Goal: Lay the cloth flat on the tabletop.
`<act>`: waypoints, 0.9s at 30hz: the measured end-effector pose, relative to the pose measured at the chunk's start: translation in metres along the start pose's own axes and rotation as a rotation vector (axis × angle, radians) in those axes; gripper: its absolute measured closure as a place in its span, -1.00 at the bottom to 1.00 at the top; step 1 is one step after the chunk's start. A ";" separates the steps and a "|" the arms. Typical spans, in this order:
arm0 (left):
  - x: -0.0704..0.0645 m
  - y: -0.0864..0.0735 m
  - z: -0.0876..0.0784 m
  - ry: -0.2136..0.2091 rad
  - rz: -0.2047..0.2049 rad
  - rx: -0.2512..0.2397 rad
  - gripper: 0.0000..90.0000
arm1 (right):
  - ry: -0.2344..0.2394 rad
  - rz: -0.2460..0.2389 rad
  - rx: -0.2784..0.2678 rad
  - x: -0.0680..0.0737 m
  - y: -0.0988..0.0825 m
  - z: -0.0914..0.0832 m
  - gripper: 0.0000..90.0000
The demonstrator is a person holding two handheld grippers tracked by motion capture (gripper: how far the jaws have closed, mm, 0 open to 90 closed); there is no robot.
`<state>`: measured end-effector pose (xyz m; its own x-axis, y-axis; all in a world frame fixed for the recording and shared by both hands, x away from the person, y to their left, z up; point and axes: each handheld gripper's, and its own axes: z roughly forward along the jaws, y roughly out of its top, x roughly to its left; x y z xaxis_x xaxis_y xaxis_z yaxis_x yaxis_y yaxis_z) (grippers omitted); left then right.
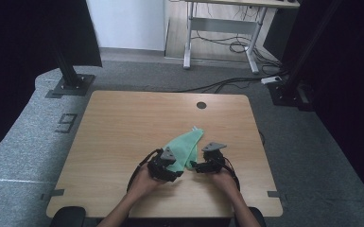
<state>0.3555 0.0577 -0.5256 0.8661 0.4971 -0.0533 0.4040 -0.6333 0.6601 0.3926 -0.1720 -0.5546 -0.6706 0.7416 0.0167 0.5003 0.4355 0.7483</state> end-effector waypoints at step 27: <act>0.066 0.030 -0.075 0.180 -0.106 -0.142 0.91 | -0.004 0.000 0.000 0.000 0.000 0.000 -0.59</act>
<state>0.4025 0.1158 -0.4537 0.7496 0.6619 -0.0014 0.4333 -0.4891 0.7570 0.3920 -0.1720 -0.5546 -0.6685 0.7436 0.0136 0.5003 0.4360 0.7481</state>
